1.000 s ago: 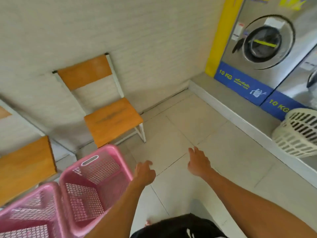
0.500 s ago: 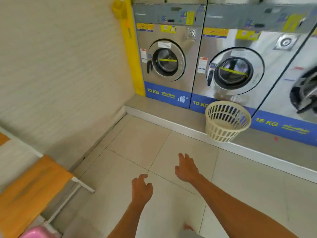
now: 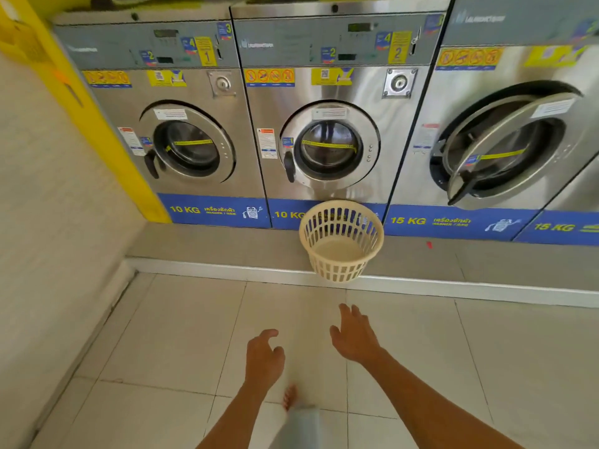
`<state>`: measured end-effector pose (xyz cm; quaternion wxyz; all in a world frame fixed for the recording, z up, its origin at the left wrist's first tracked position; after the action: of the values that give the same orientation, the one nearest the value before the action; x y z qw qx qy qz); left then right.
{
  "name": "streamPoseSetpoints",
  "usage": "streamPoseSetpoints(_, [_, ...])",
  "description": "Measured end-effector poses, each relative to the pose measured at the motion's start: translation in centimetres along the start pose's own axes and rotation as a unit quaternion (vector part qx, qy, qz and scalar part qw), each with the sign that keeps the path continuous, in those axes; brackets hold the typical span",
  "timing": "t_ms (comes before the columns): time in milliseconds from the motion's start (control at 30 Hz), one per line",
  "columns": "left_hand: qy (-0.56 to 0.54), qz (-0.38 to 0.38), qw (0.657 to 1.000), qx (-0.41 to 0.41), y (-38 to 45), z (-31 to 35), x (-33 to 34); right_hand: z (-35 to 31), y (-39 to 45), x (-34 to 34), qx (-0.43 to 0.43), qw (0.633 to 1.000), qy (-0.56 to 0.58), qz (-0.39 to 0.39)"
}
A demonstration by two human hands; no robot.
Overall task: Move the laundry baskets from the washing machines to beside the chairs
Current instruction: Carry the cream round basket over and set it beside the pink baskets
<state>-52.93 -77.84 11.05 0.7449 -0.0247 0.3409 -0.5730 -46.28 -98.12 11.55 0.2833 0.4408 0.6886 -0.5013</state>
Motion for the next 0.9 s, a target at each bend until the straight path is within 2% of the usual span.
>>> streamPoseSetpoints(300, [0.019,-0.050,0.998,0.015,17.2,8.2,5.0,4.5,12.0,-5.2,0.124,0.992,0.026,0.014])
streamPoseSetpoints(600, [0.052,-0.105,0.993,0.027,29.3,15.6,6.7,6.0,21.4,-9.0,0.183,0.981,0.057,0.040])
streamPoseSetpoints(800, [0.074,-0.067,0.995,0.020,34.5,17.3,9.5,8.0,30.1,-9.5,0.194,0.978,0.069,0.032])
streamPoseSetpoints(900, [0.081,-0.038,0.996,-0.008,37.2,16.2,11.9,9.8,34.9,-8.5,0.161,0.984,0.074,0.020])
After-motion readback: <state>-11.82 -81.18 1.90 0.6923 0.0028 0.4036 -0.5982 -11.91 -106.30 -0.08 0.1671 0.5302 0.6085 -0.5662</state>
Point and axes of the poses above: each hand's wrist, its own y-axis towards the middle knuckle, its own x-axis out of the palm, z = x × y, the point moved 1 cm from there along y, towards the middle knuckle, and after that the axes turned 6 degrees about -y, right-handed, at the moved point
